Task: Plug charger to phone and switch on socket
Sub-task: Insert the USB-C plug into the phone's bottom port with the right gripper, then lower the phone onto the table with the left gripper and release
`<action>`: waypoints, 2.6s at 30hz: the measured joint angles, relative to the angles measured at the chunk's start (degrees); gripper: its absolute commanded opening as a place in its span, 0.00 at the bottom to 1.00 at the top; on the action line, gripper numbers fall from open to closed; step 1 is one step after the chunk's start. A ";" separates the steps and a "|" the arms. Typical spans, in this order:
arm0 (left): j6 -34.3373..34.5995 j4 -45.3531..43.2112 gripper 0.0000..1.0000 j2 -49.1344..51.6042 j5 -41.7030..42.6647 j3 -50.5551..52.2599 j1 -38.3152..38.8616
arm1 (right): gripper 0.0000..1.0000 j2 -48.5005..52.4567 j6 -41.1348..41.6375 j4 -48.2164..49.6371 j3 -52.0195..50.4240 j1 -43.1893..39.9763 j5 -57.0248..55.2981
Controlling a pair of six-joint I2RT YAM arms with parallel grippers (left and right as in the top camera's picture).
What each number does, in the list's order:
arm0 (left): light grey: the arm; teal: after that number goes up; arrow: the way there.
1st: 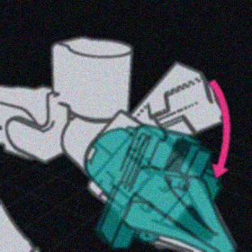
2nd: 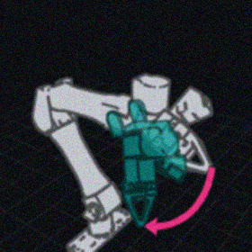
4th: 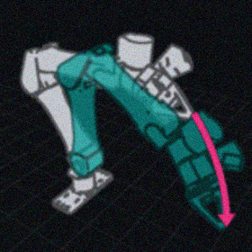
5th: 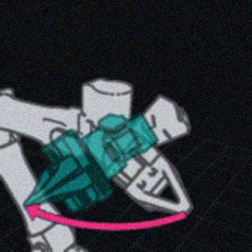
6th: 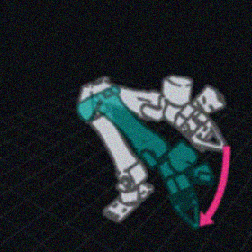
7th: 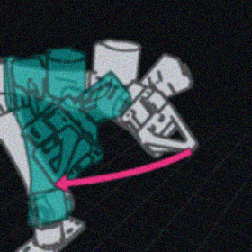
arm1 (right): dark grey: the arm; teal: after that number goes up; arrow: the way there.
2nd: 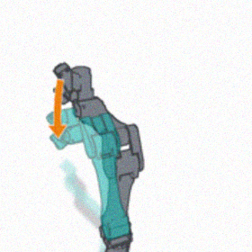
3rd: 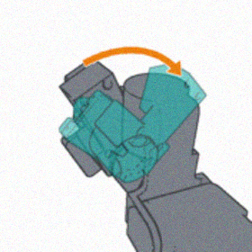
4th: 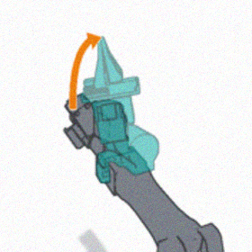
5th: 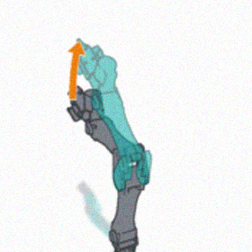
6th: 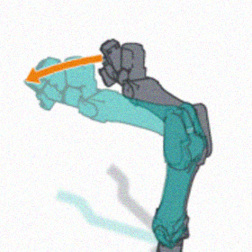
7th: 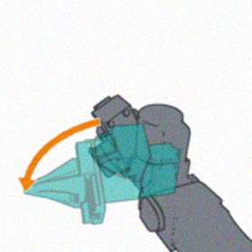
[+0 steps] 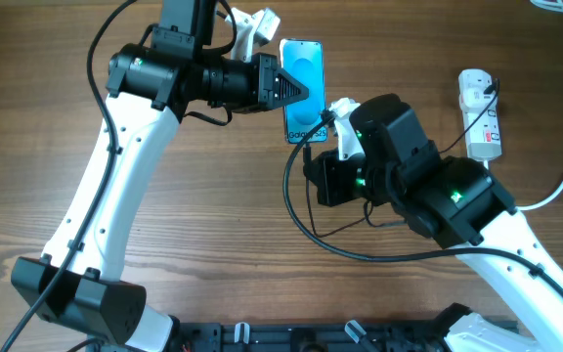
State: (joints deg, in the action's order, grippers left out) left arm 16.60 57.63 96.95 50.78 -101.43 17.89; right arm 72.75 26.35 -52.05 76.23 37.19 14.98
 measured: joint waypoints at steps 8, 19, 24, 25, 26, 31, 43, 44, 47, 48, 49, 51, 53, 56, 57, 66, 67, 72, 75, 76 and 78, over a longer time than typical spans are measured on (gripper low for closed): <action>-0.94 -0.04 0.04 0.00 0.33 0.00 0.00 | 0.04 0.00 0.44 0.55 0.00 0.00 0.26; -1.29 0.48 0.04 0.00 0.28 0.00 -0.79 | 0.04 0.00 0.61 2.34 0.00 -0.26 0.98; -1.03 0.42 0.04 -0.02 0.39 0.00 -1.20 | 0.06 0.00 0.63 3.41 0.00 -0.26 1.07; -1.03 0.42 0.04 -0.02 0.55 0.00 -1.25 | 0.08 0.00 0.63 3.58 0.00 -0.26 1.09; -1.03 0.42 0.04 -0.02 0.79 0.00 -1.40 | 0.11 0.00 0.63 3.74 0.00 -0.26 1.11; -0.85 2.38 0.04 -0.02 0.68 0.00 -0.79 | 0.32 -0.02 0.87 4.59 0.17 -1.03 0.33; -0.83 4.66 0.04 2.56 -21.86 9.29 0.81 | 1.00 -0.02 2.82 -7.32 0.35 -1.14 0.17; -0.85 3.50 0.04 4.28 -22.23 10.93 1.55 | 0.99 0.00 3.45 -7.34 0.35 -1.14 0.20; -0.83 1.68 0.04 9.77 -22.49 12.79 3.61 | 0.99 0.04 4.72 -8.96 0.33 -1.14 0.20; -0.83 0.55 0.04 11.82 -22.49 12.79 4.15 | 1.00 0.22 4.98 -9.44 0.33 -1.14 0.20; -0.85 -0.37 0.04 13.29 -22.47 12.79 4.28 | 1.00 0.44 5.16 -9.68 0.33 -1.14 0.20; -0.83 -3.48 0.04 16.72 -21.33 12.79 4.28 | 1.00 1.03 5.57 -9.70 0.33 -1.14 0.17; -0.81 -5.49 0.04 19.30 -18.36 12.79 4.28 | 1.00 1.60 6.23 -9.55 0.33 -1.14 0.20; -0.83 -7.96 0.04 22.01 -14.86 12.79 4.31 | 0.99 3.54 6.67 -9.46 0.33 -1.14 0.20; -0.83 -8.22 0.04 22.80 -14.19 12.79 4.42 | 1.00 4.44 6.78 -9.44 0.33 -1.14 0.20; -0.83 -10.67 0.04 25.31 -13.35 12.79 5.22 | 1.00 6.54 7.93 -8.72 0.33 -1.14 0.17; -0.83 -10.78 0.04 25.38 -13.35 12.79 5.66 | 1.00 6.54 7.93 -8.72 0.33 -1.14 0.20; -0.83 -11.37 0.04 25.88 -14.32 12.79 8.37 | 1.00 6.54 7.93 -8.81 0.33 -1.14 0.20; -0.83 -11.85 0.04 26.99 -15.32 12.79 8.74 | 1.00 6.54 7.93 -8.81 0.33 -1.14 0.20; -0.83 -11.82 0.04 27.32 -15.63 12.79 8.74 | 1.00 6.54 7.93 -8.81 0.33 -1.14 0.17; -0.74 -11.85 0.05 27.82 -15.45 12.79 8.70 | 1.00 6.54 7.93 -8.81 0.33 -1.14 0.20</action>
State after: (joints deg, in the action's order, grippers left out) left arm 15.86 45.78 124.77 35.33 -88.64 26.59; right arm 79.29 34.28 -60.86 76.55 36.05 15.18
